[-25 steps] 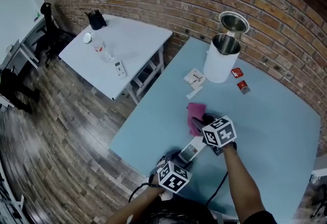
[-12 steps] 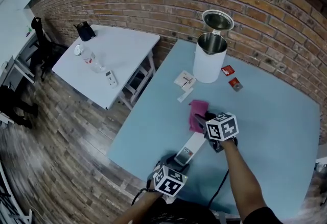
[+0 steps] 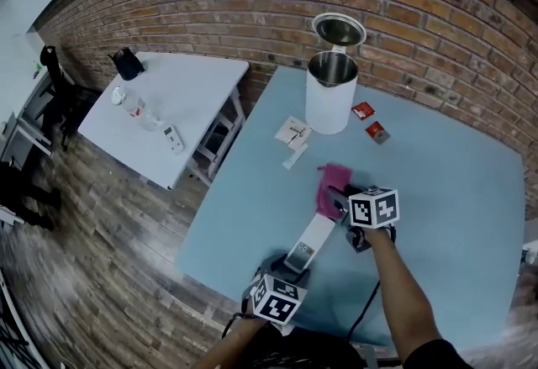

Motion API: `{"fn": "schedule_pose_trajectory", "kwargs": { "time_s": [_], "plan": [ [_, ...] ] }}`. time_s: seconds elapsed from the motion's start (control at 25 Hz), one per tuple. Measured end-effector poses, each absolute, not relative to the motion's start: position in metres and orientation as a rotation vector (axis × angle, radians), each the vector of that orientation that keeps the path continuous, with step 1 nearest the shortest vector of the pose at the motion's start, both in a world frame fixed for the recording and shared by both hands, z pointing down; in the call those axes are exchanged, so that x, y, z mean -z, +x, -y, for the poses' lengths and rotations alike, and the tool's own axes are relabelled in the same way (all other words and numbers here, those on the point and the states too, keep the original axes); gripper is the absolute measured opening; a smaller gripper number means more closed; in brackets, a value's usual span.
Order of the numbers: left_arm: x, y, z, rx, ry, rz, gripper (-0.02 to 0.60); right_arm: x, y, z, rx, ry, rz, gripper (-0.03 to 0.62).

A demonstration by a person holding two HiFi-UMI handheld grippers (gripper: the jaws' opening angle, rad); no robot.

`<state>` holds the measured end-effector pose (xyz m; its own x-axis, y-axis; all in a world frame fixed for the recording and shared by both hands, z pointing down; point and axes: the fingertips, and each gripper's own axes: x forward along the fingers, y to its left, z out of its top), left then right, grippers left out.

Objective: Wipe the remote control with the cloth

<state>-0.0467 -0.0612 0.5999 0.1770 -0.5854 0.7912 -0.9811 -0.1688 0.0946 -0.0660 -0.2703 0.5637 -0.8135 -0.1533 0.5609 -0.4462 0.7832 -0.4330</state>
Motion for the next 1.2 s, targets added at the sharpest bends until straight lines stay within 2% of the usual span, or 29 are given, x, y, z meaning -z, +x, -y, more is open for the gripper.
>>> {"fn": "schedule_pose_trajectory", "kwargs": {
  "time_s": [1.2],
  "plan": [
    [-0.601,-0.049,0.061,-0.814,1.836,1.486,0.284,-0.562,0.017,0.242,-0.829,0.674,2.475,0.067]
  ]
}}
